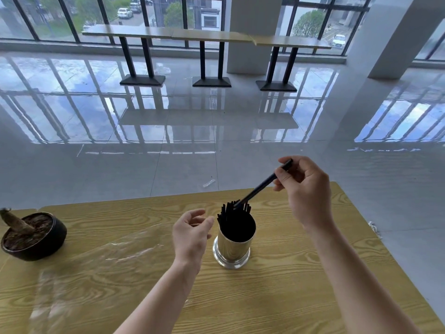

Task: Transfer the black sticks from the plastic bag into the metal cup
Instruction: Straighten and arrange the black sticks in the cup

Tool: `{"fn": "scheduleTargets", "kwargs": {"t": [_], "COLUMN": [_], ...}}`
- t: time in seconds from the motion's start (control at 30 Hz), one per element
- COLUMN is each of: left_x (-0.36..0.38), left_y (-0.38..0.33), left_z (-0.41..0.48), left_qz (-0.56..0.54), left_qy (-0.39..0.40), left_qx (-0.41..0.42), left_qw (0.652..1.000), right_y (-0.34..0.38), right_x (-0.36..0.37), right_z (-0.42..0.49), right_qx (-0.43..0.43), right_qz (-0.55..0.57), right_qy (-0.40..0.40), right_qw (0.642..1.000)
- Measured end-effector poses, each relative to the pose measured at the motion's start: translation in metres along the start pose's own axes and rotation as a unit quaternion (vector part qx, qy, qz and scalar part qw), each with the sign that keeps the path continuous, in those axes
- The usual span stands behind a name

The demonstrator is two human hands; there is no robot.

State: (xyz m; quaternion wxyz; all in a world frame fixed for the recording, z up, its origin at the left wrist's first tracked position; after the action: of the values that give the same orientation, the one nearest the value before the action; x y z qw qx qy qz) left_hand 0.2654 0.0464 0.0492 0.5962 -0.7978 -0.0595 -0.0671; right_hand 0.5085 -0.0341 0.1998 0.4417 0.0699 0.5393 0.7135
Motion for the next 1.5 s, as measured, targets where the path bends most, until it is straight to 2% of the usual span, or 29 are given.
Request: {"fn": "scheduleTargets", "kwargs": {"t": [0.1, 0.23, 0.33, 0.57, 0.7, 1.17, 1.33, 1.5], "left_x": [0.006, 0.022, 0.029, 0.035, 0.039, 0.053, 0.052, 0.052], "left_y": [0.010, 0.008, 0.005, 0.004, 0.005, 0.000, -0.001, -0.002], "left_z": [-0.003, -0.004, 0.001, 0.010, 0.013, 0.023, 0.023, 0.024], "left_qz": [0.154, 0.228, 0.228, 0.219, 0.218, 0.240, 0.235, 0.219], "left_qy": [0.052, 0.073, 0.065, 0.071, 0.073, 0.075, 0.071, 0.062], "left_qx": [0.005, 0.030, 0.032, 0.043, 0.046, 0.077, 0.082, 0.074], "left_qw": [0.987, 0.971, 0.971, 0.972, 0.972, 0.965, 0.966, 0.971], "right_y": [-0.008, -0.020, -0.029, -0.050, -0.054, -0.079, -0.082, -0.081], "right_x": [-0.006, 0.016, 0.035, 0.051, 0.051, 0.088, 0.092, 0.104], "right_z": [0.005, -0.003, -0.012, -0.020, -0.020, -0.039, -0.042, -0.049], "right_qx": [-0.001, 0.005, -0.008, -0.001, -0.008, 0.004, -0.014, -0.048], "right_qz": [-0.078, -0.138, -0.190, -0.232, -0.231, -0.247, -0.281, -0.295], "right_qy": [0.030, 0.094, 0.126, 0.145, 0.133, 0.172, 0.145, 0.167], "right_qw": [0.997, 0.986, 0.974, 0.962, 0.964, 0.954, 0.949, 0.940]}}
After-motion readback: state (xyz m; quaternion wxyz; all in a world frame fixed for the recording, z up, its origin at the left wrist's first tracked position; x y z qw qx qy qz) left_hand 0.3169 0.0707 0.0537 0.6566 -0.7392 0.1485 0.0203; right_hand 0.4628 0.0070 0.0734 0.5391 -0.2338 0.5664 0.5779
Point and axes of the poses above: each hand's wrist, its own z-axis towards the middle knuckle, its own x-axis out of the palm, y = z × x, the point moved 6 cm from there along z, towards the middle knuckle, and after that the axes turned 10 degrees about -z, right-handed, at the moved point
